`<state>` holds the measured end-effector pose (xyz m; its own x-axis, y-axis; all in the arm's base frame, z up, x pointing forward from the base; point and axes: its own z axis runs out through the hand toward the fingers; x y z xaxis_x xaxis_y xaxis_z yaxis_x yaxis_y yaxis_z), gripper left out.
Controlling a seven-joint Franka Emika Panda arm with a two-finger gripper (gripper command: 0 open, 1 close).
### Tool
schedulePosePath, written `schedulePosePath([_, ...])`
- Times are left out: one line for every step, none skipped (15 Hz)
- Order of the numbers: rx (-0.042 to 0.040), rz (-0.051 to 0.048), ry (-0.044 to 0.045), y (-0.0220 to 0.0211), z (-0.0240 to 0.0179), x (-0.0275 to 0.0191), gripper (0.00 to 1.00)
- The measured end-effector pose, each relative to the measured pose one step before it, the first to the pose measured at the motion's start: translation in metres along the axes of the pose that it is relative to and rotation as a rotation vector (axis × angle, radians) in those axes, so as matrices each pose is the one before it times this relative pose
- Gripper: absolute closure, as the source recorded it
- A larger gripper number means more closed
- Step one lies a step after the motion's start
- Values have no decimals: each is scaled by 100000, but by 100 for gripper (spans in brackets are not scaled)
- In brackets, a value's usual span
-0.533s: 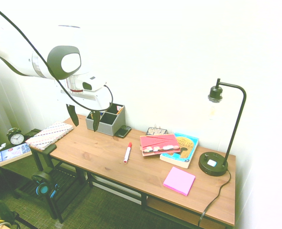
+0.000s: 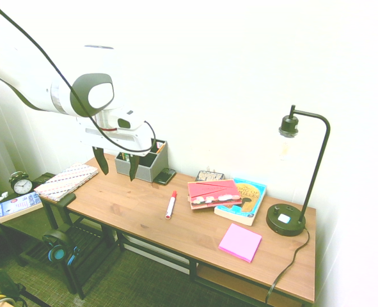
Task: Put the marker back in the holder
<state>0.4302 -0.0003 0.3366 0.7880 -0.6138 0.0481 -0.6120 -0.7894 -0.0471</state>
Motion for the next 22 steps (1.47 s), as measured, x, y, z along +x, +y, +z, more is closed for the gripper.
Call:
schedulePosePath([-1073,-3202,581,741,1408,526,0])
schedulePosePath([-1047,-1897,961,673,1355,728,0])
schedulePosePath([-717,-1062,857,623,1470,681,0])
schedulePosePath([-488,-531,628,492,1417,566,0])
schedulePosePath([-147,-87,89,319,1295,687,0])
schedulePosePath([-15,-140,-76,163,1176,911,0])
schedulePosePath([-290,14,-170,73,1123,1084,0])
schedulePosePath([-403,229,48,151,1086,1155,0])
schedulePosePath([-429,253,455,206,1008,1254,0])
schedulePosePath([-540,-47,331,158,1053,1139,0])
schedulePosePath([-625,-371,96,-22,1043,946,0])
schedulePosePath([-575,-805,216,-253,1003,827,0])
schedulePosePath([-619,-819,163,-430,861,537,0])
schedulePosePath([-655,-724,-131,-479,793,302,0])
schedulePosePath([-551,-552,-355,-437,779,138,0])
schedulePosePath([-506,-681,-277,-429,738,68,100])
schedulePosePath([-536,-367,-187,-305,618,124,100])
schedulePosePath([-217,-162,125,-320,313,195,100])
schedulePosePath([192,1,495,-369,-58,228,100])
schedulePosePath([207,-12,299,-390,-18,150,100])
schedulePosePath([114,-249,179,-371,-17,66,100])
schedulePosePath([214,-50,-21,-411,-9,-75,100])
